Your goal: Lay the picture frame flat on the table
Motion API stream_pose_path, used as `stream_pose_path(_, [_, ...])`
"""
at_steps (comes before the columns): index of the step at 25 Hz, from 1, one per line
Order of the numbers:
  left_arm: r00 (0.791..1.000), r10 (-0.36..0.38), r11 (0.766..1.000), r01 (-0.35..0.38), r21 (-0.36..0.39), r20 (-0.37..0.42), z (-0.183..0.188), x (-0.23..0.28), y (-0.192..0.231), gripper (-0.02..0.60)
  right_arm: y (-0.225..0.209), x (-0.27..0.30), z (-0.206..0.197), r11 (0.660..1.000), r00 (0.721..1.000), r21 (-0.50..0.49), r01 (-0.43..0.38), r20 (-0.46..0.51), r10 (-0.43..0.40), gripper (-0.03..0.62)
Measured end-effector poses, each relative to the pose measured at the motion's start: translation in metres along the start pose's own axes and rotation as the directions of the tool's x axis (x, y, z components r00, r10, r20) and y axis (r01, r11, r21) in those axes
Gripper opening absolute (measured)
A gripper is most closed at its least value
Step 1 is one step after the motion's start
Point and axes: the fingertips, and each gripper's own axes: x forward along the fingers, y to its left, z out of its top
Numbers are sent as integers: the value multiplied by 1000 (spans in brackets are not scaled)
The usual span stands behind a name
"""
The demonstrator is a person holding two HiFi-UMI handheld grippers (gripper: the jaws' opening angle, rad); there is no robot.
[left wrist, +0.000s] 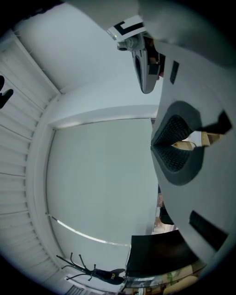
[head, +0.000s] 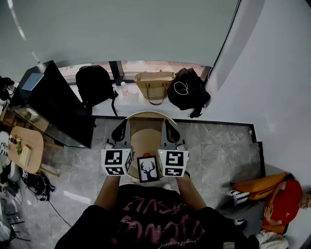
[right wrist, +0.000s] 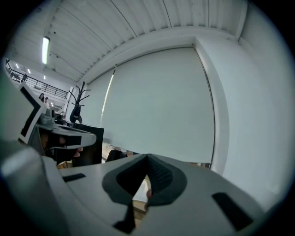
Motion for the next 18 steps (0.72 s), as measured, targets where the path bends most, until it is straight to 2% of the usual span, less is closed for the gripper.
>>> stream_pose_path(18, [1000,-22,1000,22,-16,4,-5,-11,1,9,8,-10,-4,999,999,-16,33,-2,-33,20])
